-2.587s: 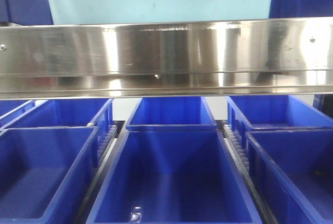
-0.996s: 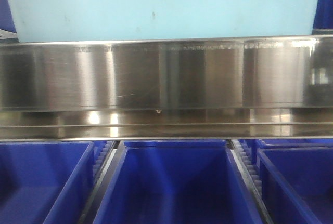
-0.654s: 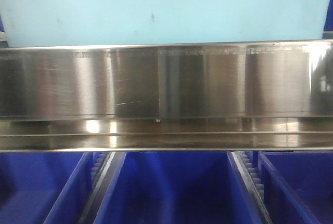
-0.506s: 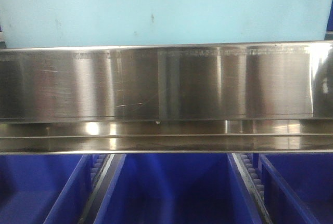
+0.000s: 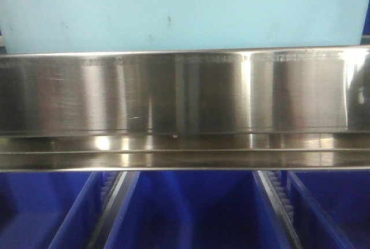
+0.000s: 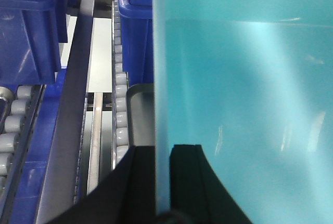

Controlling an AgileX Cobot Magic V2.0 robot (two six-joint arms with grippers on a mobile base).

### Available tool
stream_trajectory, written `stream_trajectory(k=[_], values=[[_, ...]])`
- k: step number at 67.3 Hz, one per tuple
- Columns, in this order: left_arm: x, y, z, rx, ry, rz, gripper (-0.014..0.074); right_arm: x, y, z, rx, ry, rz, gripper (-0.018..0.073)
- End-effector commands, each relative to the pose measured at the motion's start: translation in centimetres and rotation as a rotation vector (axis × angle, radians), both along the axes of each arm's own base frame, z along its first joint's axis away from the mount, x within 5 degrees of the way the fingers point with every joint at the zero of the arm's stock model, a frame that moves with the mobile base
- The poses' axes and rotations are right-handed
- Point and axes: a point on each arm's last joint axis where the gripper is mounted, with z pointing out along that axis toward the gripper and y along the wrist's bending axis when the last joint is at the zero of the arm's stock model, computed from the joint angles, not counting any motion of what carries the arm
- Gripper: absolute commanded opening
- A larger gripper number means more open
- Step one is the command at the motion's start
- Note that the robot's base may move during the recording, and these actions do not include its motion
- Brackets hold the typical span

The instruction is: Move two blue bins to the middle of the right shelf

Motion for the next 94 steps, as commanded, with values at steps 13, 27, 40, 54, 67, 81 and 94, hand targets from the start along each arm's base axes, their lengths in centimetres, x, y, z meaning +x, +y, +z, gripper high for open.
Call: stream_trajectory(k=[13,27,40,54,67,81,94], values=[[0.1,-0.5,0.9,-0.023,-0.07,-0.023,-0.0111,-0.7,0.9,1.2,0.079,-0.061,0.07,-0.0167],[0.1,-0.5,0.8,-0.022,-0.067,-0.023,-0.0111,-0.6,1.0,1.3,0.085,-0.08,0.072,-0.0167],[-1.5,-0.2,2.8,-0.025,-0.114,-0.029,-0.0111,-0.7,0.1,2.0,0.104,-0.128,-0.083,-0.016],[-4.8,-0.1,5.4,0.032,-0.16,-0.042,-0.0111,-1.3,0.6,2.3,0.056,-0.146,-0.103,-0.016],[-6.3,0.4,5.1,0.065,-0.091,0.022,-0.0111,-1.2,1.0,0.9,0.014,-0.139,-0.151,-0.016],[-6.3,0.2,2.9,0.016,-0.077,0.024,-0.0111,-1.4,1.8,-1.1,0.016,-0.166,-0.092,-0.0162],[-5.6,-0.5,-0.5,-0.007,-0.048,0.004,-0.0111,-2.2,1.1,-3.5,0.043,-0.191,-0.13,-0.0162]])
